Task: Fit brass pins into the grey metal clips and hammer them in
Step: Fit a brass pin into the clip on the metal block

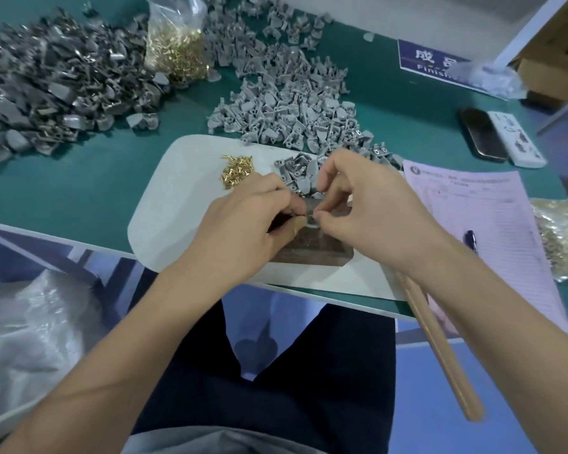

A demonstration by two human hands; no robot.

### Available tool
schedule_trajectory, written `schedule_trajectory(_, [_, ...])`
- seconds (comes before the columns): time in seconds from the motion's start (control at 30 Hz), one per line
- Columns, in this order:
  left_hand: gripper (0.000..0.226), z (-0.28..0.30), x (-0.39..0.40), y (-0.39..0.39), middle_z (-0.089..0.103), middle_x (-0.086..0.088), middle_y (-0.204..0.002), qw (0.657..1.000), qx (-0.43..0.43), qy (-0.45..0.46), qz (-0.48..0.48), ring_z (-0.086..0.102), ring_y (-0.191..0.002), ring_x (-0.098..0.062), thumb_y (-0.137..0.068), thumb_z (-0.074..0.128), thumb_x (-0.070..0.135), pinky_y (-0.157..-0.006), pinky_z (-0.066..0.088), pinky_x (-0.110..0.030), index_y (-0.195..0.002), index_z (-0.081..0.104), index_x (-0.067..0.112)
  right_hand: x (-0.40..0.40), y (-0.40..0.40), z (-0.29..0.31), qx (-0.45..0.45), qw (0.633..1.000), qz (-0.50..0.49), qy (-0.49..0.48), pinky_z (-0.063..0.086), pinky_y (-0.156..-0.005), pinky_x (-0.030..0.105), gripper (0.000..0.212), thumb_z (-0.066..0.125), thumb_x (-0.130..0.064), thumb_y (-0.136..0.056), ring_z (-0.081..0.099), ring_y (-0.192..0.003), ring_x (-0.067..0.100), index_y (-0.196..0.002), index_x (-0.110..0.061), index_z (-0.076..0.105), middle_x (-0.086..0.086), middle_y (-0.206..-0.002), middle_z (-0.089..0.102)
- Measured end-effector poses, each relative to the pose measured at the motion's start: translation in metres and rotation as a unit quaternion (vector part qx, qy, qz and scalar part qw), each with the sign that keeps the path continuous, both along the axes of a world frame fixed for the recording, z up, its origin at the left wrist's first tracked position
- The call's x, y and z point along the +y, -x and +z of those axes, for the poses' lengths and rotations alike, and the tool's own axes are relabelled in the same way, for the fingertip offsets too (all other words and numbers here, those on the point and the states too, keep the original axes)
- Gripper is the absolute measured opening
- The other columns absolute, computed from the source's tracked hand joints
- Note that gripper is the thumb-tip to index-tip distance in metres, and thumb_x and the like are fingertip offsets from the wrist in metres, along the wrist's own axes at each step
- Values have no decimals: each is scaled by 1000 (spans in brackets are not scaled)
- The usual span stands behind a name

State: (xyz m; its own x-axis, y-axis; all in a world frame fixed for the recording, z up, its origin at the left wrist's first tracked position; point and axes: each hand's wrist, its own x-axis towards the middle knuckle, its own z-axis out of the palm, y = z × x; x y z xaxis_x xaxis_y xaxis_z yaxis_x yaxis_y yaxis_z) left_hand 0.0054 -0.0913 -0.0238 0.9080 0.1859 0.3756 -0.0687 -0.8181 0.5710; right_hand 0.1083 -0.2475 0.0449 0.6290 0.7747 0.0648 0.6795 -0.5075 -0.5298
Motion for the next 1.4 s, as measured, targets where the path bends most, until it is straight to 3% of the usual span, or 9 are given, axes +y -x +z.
schedule_trajectory(0.1, [13, -1, 0, 0, 56, 13, -96, 1000, -13, -12, 2, 53, -96, -14, -88, 72, 29, -65, 50, -38, -101, 72, 26, 12, 3, 8, -52, 996, 42, 63, 45, -64, 19, 35, 67, 3, -77, 61, -70, 4, -93, -24, 51, -9, -69, 68])
schedule_trajectory(0.23, [9, -3, 1, -1, 55, 14, -94, 999, -27, -9, 20, 51, -93, -13, -86, 74, 30, -60, 49, -37, -94, 69, 29, 19, 5, 14, -83, 987, 72, 115, 50, -70, 39, 34, 63, 2, -77, 60, -73, 16, -95, -23, 50, -6, -73, 65])
schedule_trajectory(0.4, [13, -7, -1, -1, 56, 14, -95, 999, -28, -9, 21, 53, -96, -15, -87, 72, 30, -61, 50, -37, -99, 71, 28, 16, 6, 13, -73, 990, 61, 104, 46, -66, 22, 33, 66, 2, -78, 60, -70, 5, -94, -23, 52, -10, -69, 68])
schedule_trajectory(0.6, [14, -6, -1, 0, 59, 14, -97, 999, -18, 2, 26, 53, -98, -12, -88, 71, 34, -65, 50, -39, -102, 73, 30, 5, 4, 8, 10, 998, 17, 60, 45, -67, 8, 34, 74, -1, -83, 62, -72, 1, -108, -24, 70, -9, -81, 72])
schedule_trajectory(0.8, [12, -2, -5, 1, 57, 17, -96, 999, 1, 5, 44, 51, -98, -8, -88, 69, 41, -67, 49, -36, -99, 71, 37, 3, -1, 6, -47, 997, 17, 65, 42, -69, 8, 9, 79, -11, -80, 57, -71, -3, -84, -20, 80, -11, -78, 64])
schedule_trajectory(0.93, [10, -3, -5, 2, 56, 18, -96, 999, 0, -13, 51, 50, -98, -7, -88, 70, 41, -65, 47, -34, -98, 70, 38, 2, 0, 1, -30, 997, 10, 64, 44, -64, 9, 8, 76, -14, -82, 60, -66, -2, -81, -21, 79, -11, -74, 68])
schedule_trajectory(1.07, [9, -3, -5, 3, 55, 18, -94, 998, -4, -24, 60, 49, -95, -6, -87, 70, 41, -63, 45, -32, -96, 70, 39, -1, 5, -10, -43, 999, -22, 7, 50, -70, 22, 12, 75, -11, -79, 61, -67, 4, -78, -23, 80, -9, -73, 70])
schedule_trajectory(1.23, [7, -1, -4, 3, 51, 22, -92, 999, 5, -15, 46, 50, -95, -3, -88, 67, 42, -65, 47, -32, -95, 70, 40, -9, 19, -31, -6, 990, -99, -98, 45, -64, 17, 12, 78, -9, -77, 60, -66, 12, -75, -20, 79, -10, -69, 66])
schedule_trajectory(1.4, [8, 2, -3, 3, 55, 19, -94, 999, 13, -18, 41, 51, -97, -6, -90, 68, 40, -68, 50, -36, -97, 72, 40, -10, 8, -28, 62, 988, -92, -107, 46, -64, 13, 16, 80, -9, -78, 62, -65, 2, -74, -24, 79, -12, -69, 71])
